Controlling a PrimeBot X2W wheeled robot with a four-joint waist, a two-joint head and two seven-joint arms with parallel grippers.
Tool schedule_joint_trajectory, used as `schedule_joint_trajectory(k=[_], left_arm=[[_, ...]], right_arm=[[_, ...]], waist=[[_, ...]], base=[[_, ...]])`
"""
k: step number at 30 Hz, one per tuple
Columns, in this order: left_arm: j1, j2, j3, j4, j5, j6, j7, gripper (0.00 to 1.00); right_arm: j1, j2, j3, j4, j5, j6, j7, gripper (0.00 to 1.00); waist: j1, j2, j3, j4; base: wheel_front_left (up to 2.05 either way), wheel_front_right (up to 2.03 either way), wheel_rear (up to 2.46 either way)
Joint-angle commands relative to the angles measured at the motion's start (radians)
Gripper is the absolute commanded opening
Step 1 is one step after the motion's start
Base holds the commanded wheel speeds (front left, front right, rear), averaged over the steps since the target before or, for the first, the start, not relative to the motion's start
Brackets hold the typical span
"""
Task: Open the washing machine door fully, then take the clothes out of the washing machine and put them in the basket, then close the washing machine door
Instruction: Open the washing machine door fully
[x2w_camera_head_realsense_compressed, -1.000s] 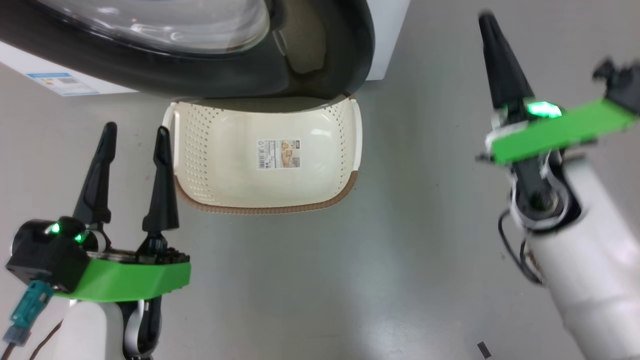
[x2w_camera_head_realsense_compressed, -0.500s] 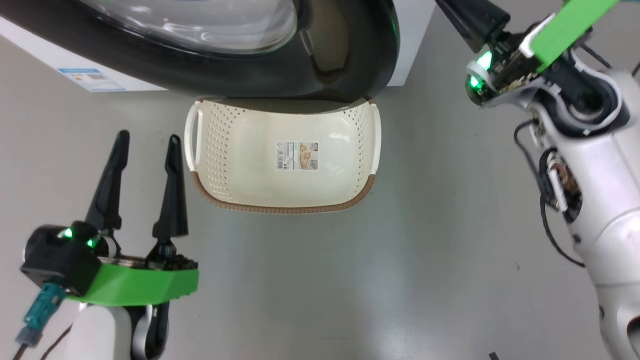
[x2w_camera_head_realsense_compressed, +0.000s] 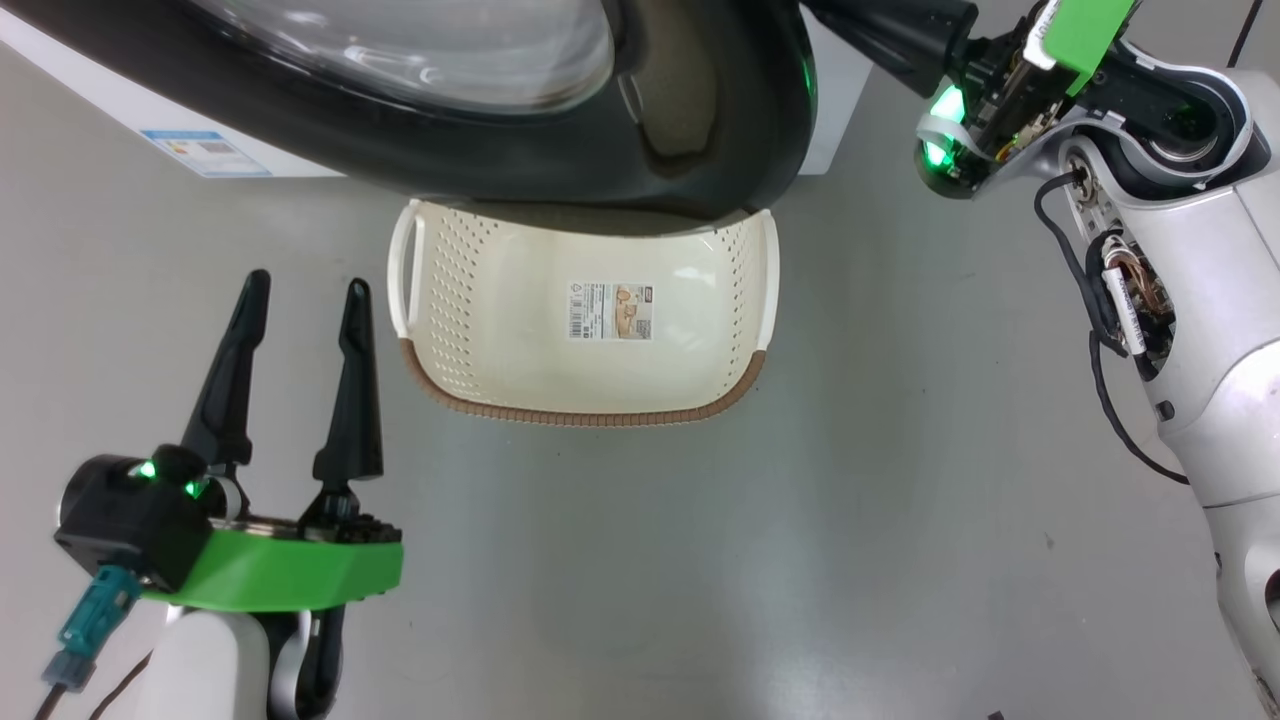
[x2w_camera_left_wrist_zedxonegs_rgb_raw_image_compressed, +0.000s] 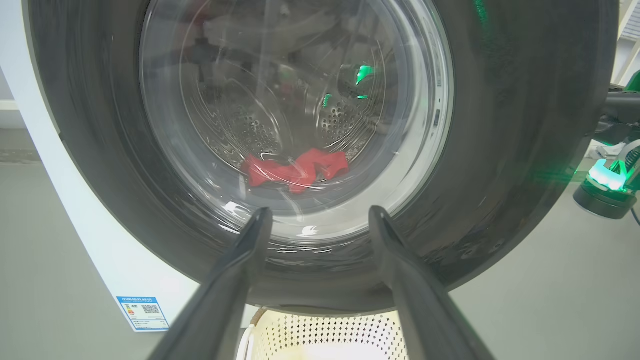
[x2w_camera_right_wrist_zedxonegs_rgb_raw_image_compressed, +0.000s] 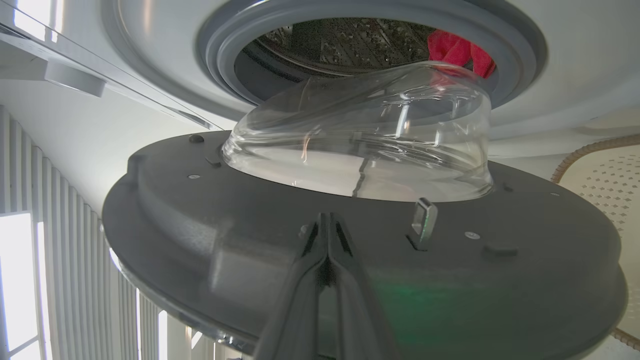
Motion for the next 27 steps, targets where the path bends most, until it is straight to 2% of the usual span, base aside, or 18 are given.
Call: schedule_joint_trajectory(k=[1,27], left_arm=[[0.004,0.017,0.028,-0.019,-0.005,-0.005,-0.005,1.00],[0.089,0.017,0.066,0.010,-0.035,-0.005,-0.005,1.00]], right_arm=[[-0.014,0.019,0.012,-0.018,0.005,0.004,0.012,0.00],[0.159,0.089,0.086,-0.008,-0.045,0.004,0.128,0.00]], waist=[[0.0000,0.0000,-0.005,0.003],[0.0000,0.0000,-0.191,0.076]], base=[[0.00,0.00,0.00],[0.00,0.00,0.00]])
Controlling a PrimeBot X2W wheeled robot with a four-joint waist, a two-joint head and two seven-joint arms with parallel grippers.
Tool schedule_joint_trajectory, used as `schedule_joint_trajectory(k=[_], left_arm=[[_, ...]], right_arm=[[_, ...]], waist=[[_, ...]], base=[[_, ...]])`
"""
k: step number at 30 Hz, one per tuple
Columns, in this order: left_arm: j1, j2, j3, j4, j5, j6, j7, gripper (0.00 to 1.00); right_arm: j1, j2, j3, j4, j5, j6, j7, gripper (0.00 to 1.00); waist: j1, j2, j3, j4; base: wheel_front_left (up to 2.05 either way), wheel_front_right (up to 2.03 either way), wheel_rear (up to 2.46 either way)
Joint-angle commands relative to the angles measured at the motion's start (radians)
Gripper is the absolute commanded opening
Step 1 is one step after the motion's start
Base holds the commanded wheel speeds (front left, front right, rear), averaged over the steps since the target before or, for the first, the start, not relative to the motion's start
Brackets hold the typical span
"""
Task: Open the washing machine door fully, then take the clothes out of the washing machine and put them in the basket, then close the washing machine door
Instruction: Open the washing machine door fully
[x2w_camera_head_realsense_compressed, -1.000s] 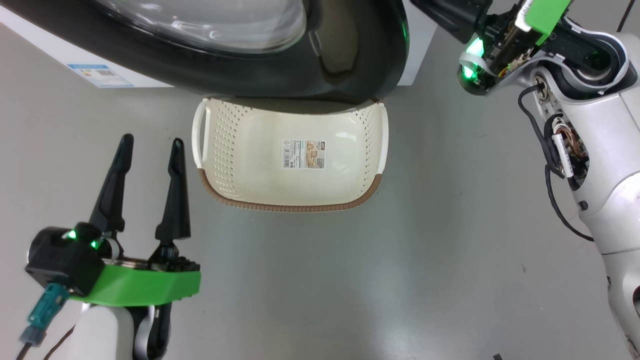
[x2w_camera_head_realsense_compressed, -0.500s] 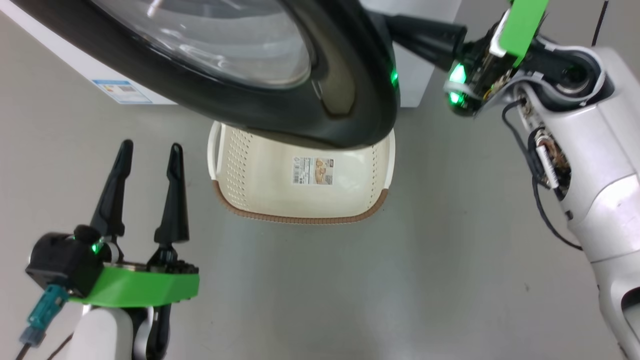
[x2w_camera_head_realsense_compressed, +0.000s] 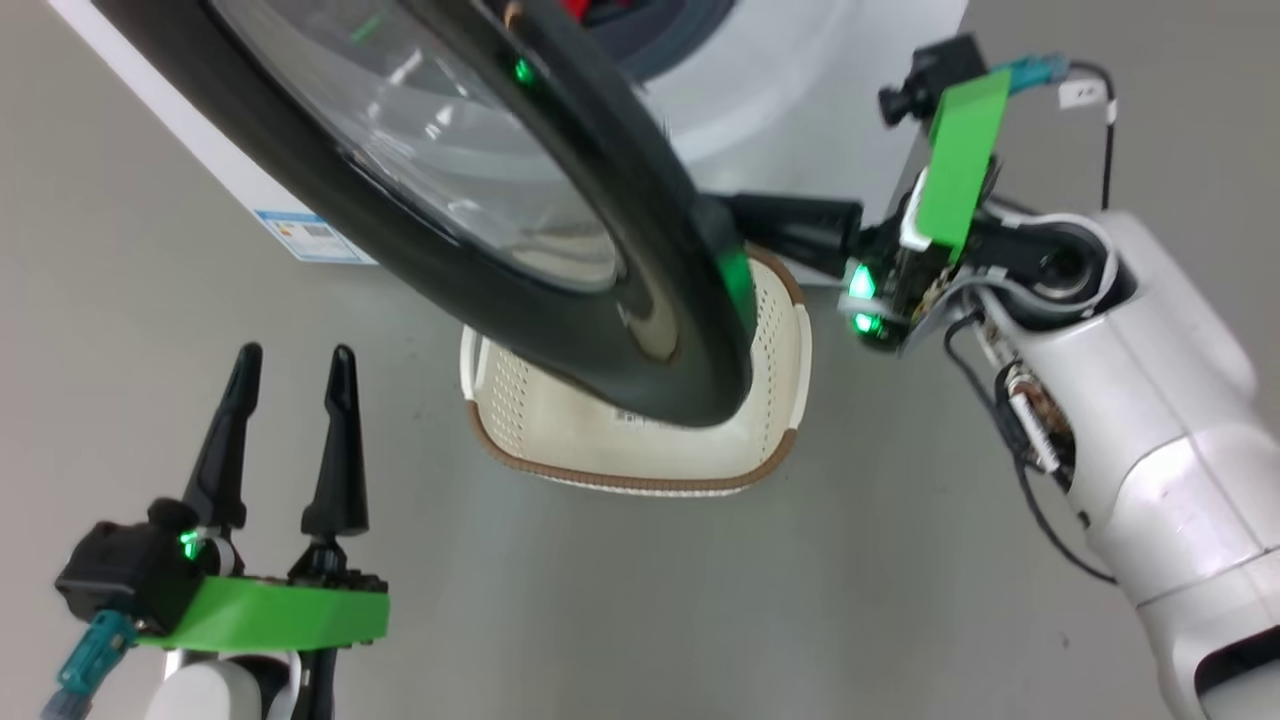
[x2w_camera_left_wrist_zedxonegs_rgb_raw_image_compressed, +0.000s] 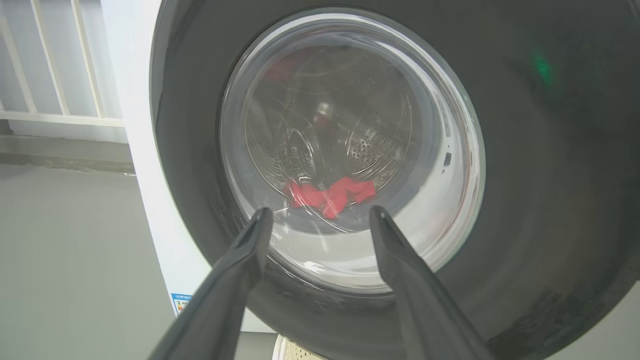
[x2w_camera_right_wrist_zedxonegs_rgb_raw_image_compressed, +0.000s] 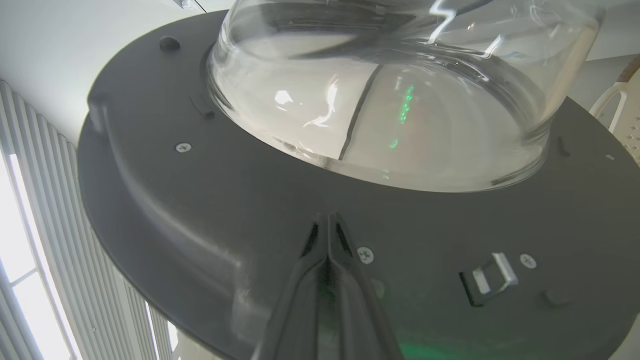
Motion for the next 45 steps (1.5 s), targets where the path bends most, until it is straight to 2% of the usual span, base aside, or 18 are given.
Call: schedule_joint_trajectory(k=[1,15,26,45], left_arm=[[0.013,0.018,0.037,-0.018,-0.003,-0.005,-0.005,1.00],[0.064,0.018,0.028,0.016,-0.012,0.014,-0.005,1.00],[0.083,0.018,-0.007,0.057,-0.025,0.027,-0.005,1.00],[0.070,0.018,-0.041,0.136,-0.012,0.007,-0.005,1.00]], right_arm=[[0.025,0.035,0.016,-0.025,-0.014,0.004,0.010,0.00],[0.113,0.054,0.094,-0.025,-0.049,0.004,-0.006,0.00],[0.153,0.055,0.200,-0.038,0.019,0.004,-0.052,0.00],[0.172,0.055,0.349,-0.046,0.139,0.004,-0.141,0.00]], waist=[[0.0000,0.0000,-0.034,0.019],[0.0000,0.0000,-0.116,0.086],[0.0000,0.0000,-0.175,0.178],[0.0000,0.0000,-0.256,0.330]], base=[[0.00,0.00,0.00],[0.00,0.00,0.00],[0.00,0.00,0.00],[0.00,0.00,0.00]])
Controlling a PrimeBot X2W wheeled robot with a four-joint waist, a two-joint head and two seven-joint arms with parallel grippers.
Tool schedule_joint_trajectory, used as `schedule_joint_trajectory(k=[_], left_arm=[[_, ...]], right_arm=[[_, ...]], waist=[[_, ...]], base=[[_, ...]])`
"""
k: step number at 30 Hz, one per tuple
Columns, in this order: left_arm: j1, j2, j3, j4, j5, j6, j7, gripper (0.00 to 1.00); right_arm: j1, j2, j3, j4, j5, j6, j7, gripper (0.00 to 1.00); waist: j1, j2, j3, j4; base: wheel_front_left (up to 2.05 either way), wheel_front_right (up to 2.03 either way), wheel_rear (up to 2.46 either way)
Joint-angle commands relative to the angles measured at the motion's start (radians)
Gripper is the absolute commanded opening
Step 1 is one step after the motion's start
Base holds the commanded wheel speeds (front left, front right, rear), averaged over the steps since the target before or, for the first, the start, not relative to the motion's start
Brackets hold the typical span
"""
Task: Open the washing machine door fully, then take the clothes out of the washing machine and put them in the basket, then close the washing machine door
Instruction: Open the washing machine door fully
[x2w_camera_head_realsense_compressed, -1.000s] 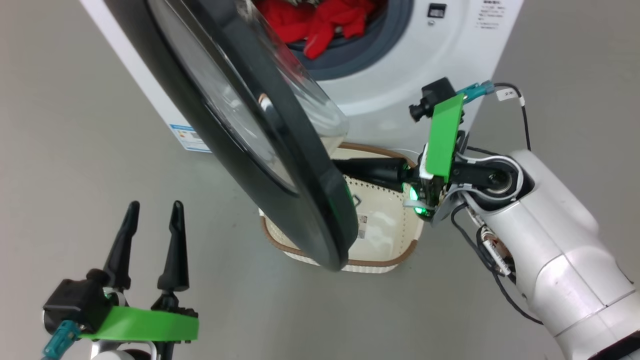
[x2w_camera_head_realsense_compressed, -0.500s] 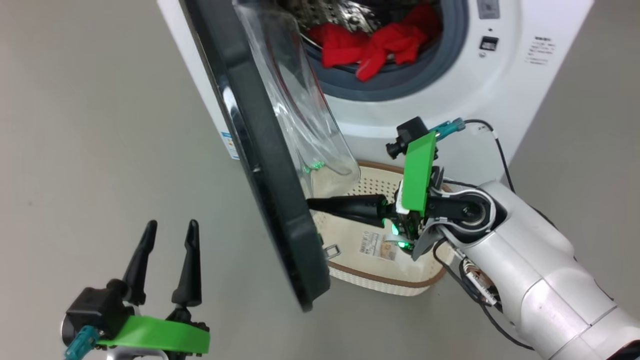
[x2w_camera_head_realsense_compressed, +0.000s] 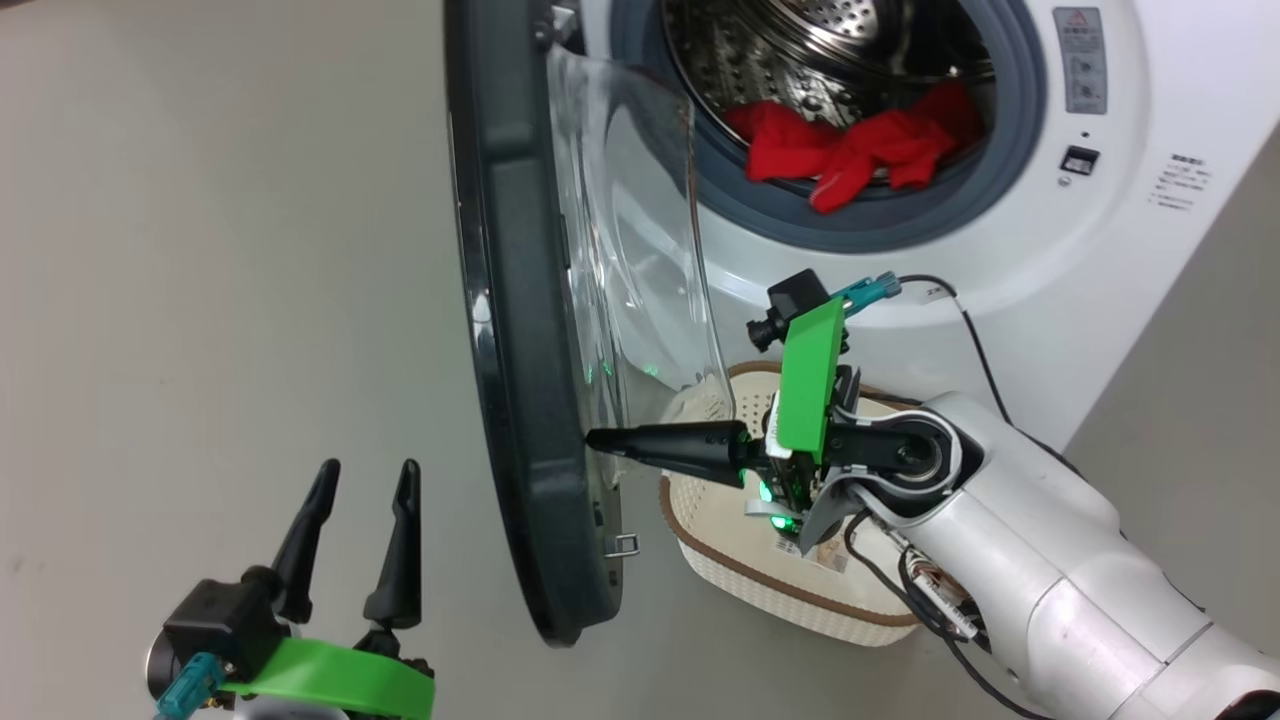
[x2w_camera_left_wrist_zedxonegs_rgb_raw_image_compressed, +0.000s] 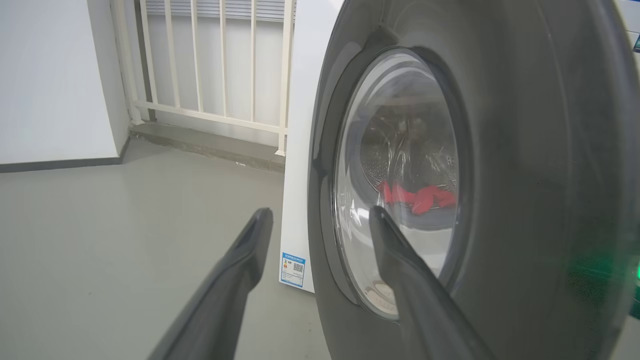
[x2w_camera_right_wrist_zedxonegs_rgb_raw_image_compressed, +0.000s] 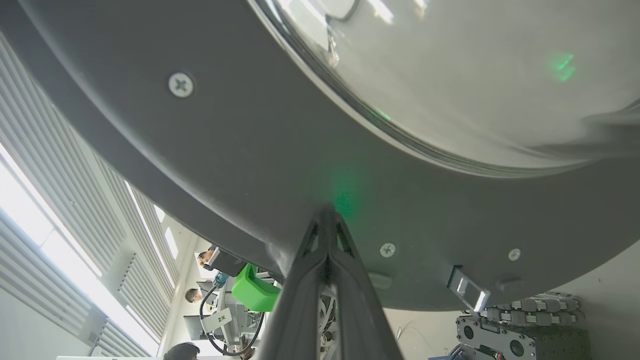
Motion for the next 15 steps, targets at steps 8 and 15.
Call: schedule_joint_trajectory(k=[8,15], left_arm=[[-0.015,0.017,0.034,-0.019,0.003,-0.007,-0.005,1.00],[-0.012,0.017,0.033,-0.007,0.000,-0.010,-0.005,1.00]], right_arm=[[-0.014,0.034,0.055,-0.005,0.049,0.004,-0.041,0.00],[-0.020,0.031,0.042,0.021,-0.027,0.004,-0.105,0.02]], waist=[[0.0000,0.0000,-0.009,0.023],[0.0000,0.0000,-0.013,0.012]], base=[[0.00,0.00,0.00],[0.00,0.00,0.00]])
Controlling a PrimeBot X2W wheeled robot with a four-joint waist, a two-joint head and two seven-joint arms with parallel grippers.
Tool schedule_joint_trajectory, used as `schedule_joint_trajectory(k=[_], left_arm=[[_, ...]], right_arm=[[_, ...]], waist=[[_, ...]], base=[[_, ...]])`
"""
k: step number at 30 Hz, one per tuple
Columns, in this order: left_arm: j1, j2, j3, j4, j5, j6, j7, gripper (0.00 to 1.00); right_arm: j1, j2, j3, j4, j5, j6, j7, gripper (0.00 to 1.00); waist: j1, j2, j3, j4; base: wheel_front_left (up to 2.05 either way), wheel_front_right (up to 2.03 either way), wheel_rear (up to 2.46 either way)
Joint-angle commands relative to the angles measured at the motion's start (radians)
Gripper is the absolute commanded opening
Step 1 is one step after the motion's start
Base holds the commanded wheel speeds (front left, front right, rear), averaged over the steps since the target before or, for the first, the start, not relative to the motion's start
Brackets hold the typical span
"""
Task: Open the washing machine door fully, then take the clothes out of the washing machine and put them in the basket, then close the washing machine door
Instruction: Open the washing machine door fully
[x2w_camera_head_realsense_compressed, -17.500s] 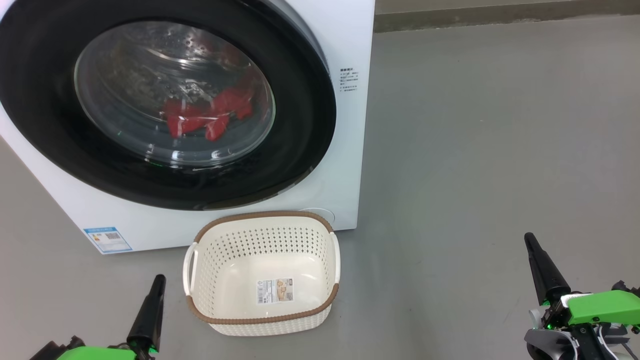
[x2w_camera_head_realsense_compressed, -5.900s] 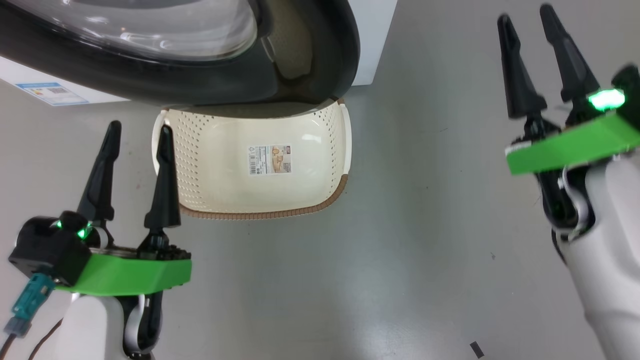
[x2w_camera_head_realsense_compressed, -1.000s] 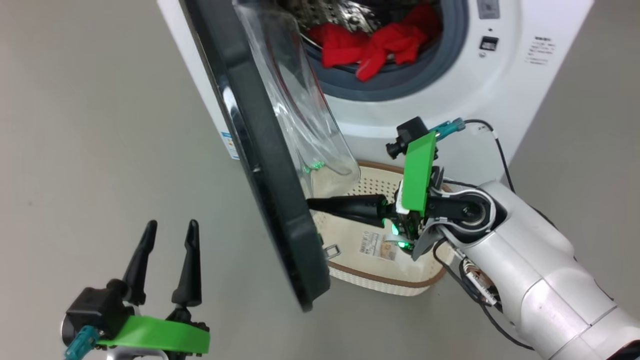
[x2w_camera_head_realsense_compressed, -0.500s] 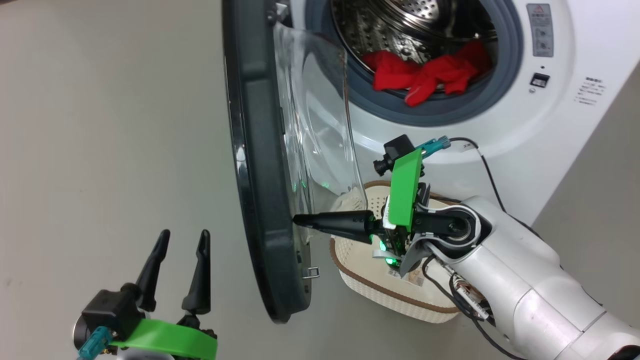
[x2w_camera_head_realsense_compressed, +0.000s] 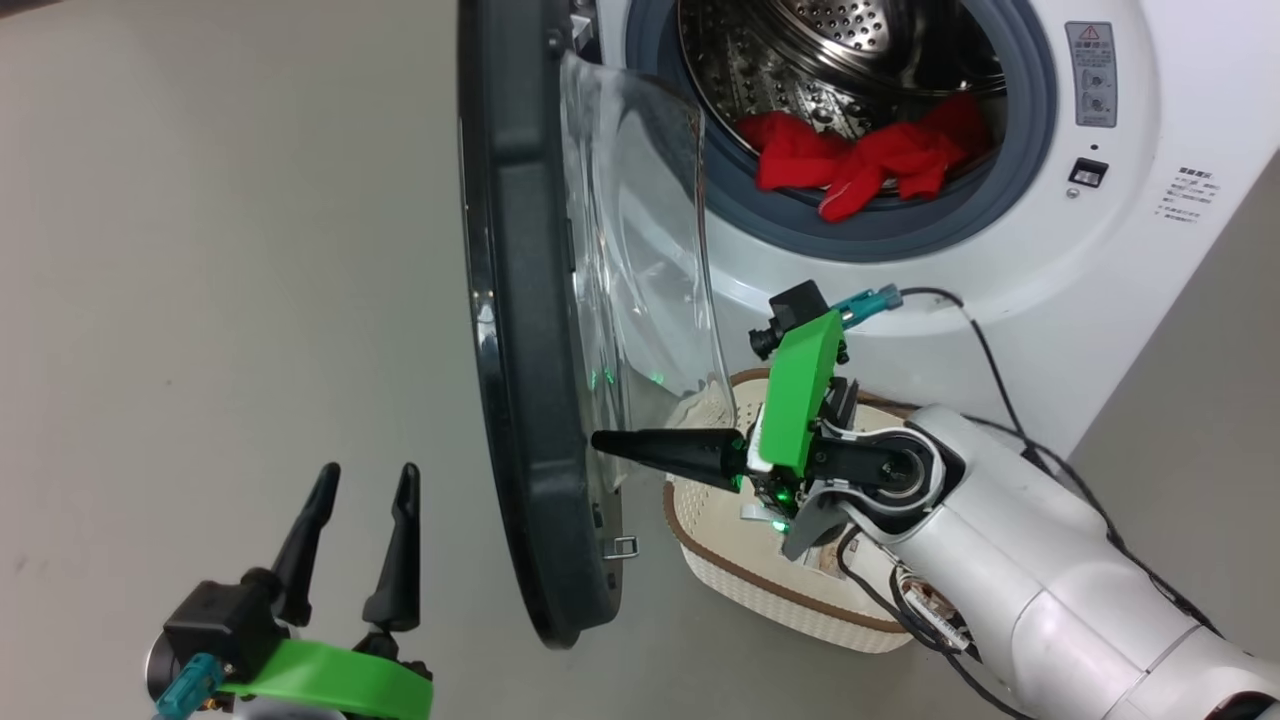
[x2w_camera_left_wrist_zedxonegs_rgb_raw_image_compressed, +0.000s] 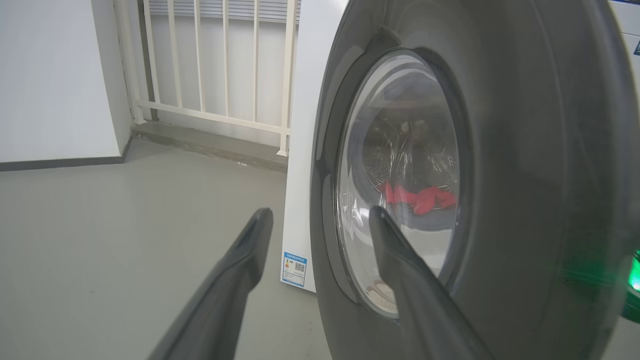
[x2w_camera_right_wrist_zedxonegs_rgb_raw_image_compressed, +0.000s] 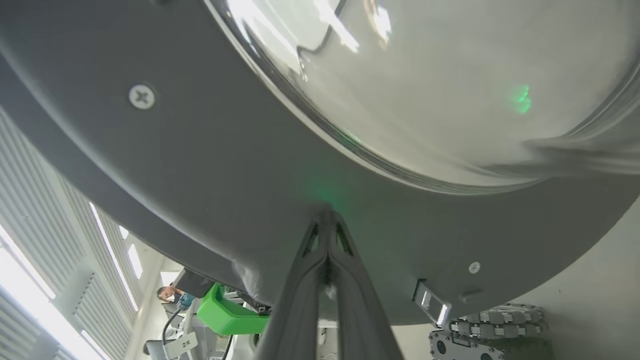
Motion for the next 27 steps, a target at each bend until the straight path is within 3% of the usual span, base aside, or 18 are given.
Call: schedule_joint_trajectory(k=[1,2,3,4,9,14,22,27], left_arm=[[-0.012,0.017,0.034,-0.019,-0.001,-0.002,-0.005,1.00],[-0.011,0.017,0.039,-0.018,-0.001,-0.003,-0.005,1.00],[-0.010,0.017,0.043,-0.018,-0.001,-0.003,-0.005,1.00],[-0.009,0.017,0.047,-0.018,-0.001,-0.003,-0.005,1.00],[0.003,0.017,0.069,-0.020,0.003,-0.004,-0.005,1.00],[0.019,0.017,0.087,-0.024,0.006,-0.005,-0.005,1.00],[0.043,0.017,0.099,-0.032,0.012,-0.006,-0.005,1.00],[0.048,0.017,0.102,-0.041,0.013,-0.004,-0.005,1.00]], right_arm=[[-0.015,0.012,-0.010,-0.023,-0.033,0.004,-0.018,0.20],[-0.011,0.001,-0.009,-0.035,-0.069,0.004,-0.034,0.38],[-0.007,-0.015,-0.005,-0.052,-0.111,0.004,-0.056,0.65],[0.002,-0.029,-0.004,-0.070,-0.147,0.004,-0.079,1.00],[0.057,-0.109,0.004,-0.165,-0.325,0.004,-0.225,1.00],[0.088,-0.196,0.071,-0.196,-0.563,0.004,-0.465,1.00],[0.107,-0.249,0.134,-0.057,-0.848,0.004,-0.865,1.00],[0.122,-0.239,0.022,0.010,-0.991,0.004,-0.905,1.00]], waist=[[0.0000,0.0000,0.000,-0.008],[0.0000,0.0000,0.000,-0.015],[0.0000,0.0000,0.001,-0.021],[0.0000,0.0000,0.002,-0.028],[0.0000,0.0000,-0.002,-0.061],[0.0000,0.0000,-0.013,-0.087],[0.0000,0.0000,-0.026,-0.106],[0.0000,0.0000,-0.022,-0.116]], base=[[0.00,0.00,0.00],[0.00,0.00,0.00],[0.00,0.00,0.00],[0.00,0.00,0.00],[0.00,0.00,0.00],[0.00,0.00,0.00],[0.00,0.00,0.00],[0.00,0.00,0.00]])
